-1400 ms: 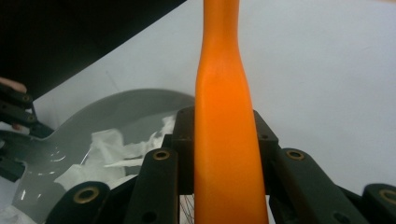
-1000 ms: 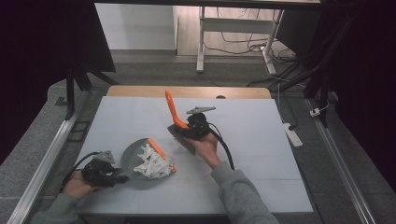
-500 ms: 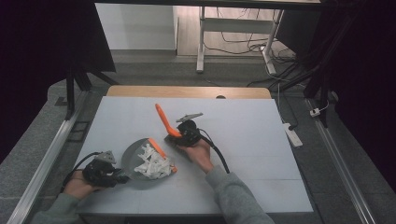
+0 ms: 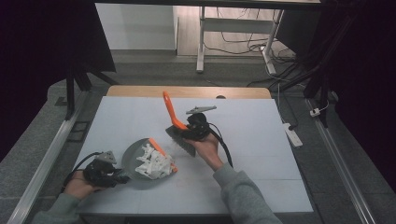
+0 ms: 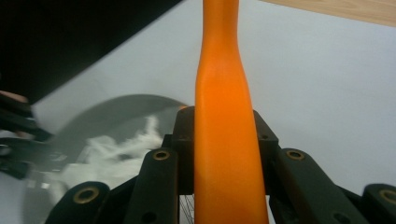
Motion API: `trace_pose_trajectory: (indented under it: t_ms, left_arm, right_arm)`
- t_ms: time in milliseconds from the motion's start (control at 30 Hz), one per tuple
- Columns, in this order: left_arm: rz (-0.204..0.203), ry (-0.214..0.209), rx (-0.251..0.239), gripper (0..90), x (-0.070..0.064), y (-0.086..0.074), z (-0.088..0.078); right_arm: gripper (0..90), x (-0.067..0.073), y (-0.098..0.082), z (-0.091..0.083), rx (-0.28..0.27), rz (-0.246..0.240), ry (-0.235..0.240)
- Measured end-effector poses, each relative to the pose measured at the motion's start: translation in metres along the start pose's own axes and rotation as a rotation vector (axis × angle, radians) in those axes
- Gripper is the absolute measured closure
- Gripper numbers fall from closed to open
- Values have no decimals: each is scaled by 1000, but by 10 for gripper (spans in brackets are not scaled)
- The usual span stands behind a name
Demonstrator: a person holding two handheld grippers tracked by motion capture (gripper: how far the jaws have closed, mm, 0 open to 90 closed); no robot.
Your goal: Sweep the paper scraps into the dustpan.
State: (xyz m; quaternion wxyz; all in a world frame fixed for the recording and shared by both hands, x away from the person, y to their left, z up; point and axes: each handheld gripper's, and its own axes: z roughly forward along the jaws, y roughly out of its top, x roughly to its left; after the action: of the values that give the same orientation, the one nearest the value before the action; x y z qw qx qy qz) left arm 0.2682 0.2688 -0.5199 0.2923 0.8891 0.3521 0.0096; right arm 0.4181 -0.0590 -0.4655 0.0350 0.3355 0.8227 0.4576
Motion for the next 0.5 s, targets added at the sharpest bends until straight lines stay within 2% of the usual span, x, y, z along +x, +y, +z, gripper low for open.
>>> trace_pose_trajectory:
  t_ms: [33,133,233,333,433,500]
  left_arm:
    - [3,1,3,613,0,0,0]
    - [4,1,2,613,0,0,0]
    - [2,1,0,613,-1,1,1]
    - [3,0,2,613,-1,1,2]
    - [4,1,1,613,-1,1,2]
    - [4,2,1,613,-1,1,2]
  right_arm:
    - [703,-9,-3,-1,9,20,-22]
    - [703,-16,-7,1,23,32,-47]
    - [702,-22,-14,6,40,64,-39]
    - [702,-16,-19,13,64,58,-10]
    - [702,-5,-22,24,103,-2,-22]
    - [703,0,-25,32,122,6,-10]
